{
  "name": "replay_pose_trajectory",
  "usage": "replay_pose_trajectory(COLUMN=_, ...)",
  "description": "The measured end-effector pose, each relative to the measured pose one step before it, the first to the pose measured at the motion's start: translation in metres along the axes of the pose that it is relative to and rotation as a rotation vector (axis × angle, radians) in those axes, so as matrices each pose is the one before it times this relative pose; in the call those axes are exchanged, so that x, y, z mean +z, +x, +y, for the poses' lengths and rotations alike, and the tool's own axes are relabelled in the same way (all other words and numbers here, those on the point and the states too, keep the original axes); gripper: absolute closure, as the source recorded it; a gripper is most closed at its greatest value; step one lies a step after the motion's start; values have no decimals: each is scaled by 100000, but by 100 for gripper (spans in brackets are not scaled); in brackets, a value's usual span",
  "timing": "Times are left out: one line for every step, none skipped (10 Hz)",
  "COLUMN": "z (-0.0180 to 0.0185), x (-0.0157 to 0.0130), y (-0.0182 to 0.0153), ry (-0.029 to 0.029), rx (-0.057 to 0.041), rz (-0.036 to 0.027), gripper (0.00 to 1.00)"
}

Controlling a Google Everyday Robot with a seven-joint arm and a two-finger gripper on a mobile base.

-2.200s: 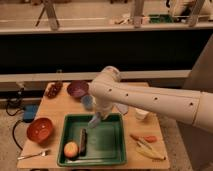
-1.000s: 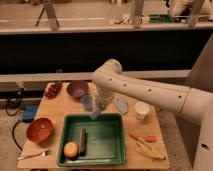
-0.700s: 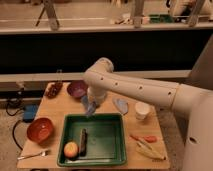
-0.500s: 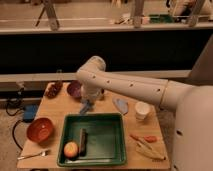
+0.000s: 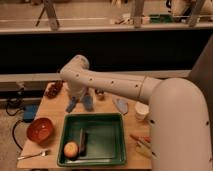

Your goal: Wipe table surface with sponge

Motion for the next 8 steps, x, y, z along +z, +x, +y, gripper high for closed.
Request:
replay_pose_trajectory(z=-850, x=676, y=-2, ry=1304, rx=-1158, rz=693, gripper=100)
replay_pose_trajectory(z=-545, x=900, y=317, ry=1670, rx=-66, rz=549, gripper=100)
replay_pose_trajectory(z=-842, x=956, y=498, ry=2369, rx=-28, rz=630, gripper=100)
replay_pose_trajectory(z=-999, x=901, y=150, ry=2619, rx=-527, rz=-524, gripper=100)
replay_pose_trajectory(z=-1162, x=1051, y=263, ry=2914, rx=-947, rz=-328, gripper=100)
replay_pose_trajectory(z=-849, x=807, y=90, ry=1694, rx=-1011, rz=-41, gripper=100)
replay_pose_trajectory(z=-844, x=930, y=-7, ry=1781, rx=-751, rz=-275, gripper=100)
replay_pose_trajectory(z=-554, x=748, y=-45, ry=1525, rx=-1081, rz=87, gripper=100)
